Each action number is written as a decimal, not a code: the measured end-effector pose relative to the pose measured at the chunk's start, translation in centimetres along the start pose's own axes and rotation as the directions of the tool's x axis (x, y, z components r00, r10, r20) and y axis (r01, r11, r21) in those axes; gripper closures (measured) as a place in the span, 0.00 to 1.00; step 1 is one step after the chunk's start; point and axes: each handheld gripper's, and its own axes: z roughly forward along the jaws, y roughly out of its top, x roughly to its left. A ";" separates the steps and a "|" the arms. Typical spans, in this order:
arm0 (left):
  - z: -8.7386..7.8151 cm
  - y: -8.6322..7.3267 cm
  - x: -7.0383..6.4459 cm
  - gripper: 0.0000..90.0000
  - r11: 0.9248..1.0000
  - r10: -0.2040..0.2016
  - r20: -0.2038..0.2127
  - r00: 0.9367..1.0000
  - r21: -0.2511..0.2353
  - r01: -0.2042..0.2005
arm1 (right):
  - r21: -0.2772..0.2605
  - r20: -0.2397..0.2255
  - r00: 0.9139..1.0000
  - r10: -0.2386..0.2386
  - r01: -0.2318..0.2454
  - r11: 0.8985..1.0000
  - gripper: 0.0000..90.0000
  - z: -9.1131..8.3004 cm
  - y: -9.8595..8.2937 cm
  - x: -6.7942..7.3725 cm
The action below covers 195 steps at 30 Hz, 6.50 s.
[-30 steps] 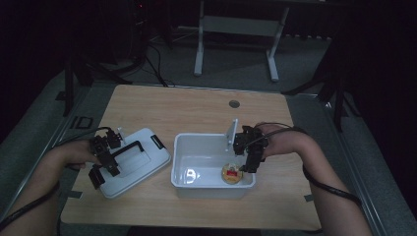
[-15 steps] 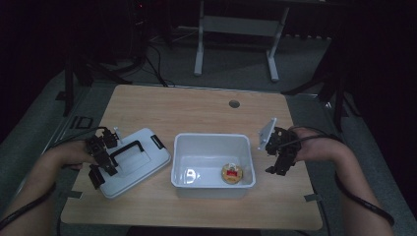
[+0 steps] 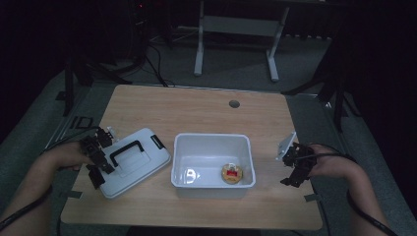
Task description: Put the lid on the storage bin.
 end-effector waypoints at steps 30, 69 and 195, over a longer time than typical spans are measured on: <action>1.9 2.9 -0.5 0.65 0.995 0.070 -0.081 0.994 0.083 -0.064 | 0.068 -0.009 0.997 0.078 -0.077 0.995 0.16 4.4 -2.3 -0.2; 1.0 3.7 0.2 0.93 0.998 0.037 -0.006 0.999 0.050 -0.036 | 0.100 -0.039 0.990 0.136 -0.131 0.986 0.17 5.4 -3.2 -1.0; -8.3 22.0 -19.0 0.92 0.776 0.628 0.018 0.778 -0.094 -0.624 | 0.087 -0.006 0.994 0.111 -0.110 0.990 0.17 5.1 -2.4 -0.7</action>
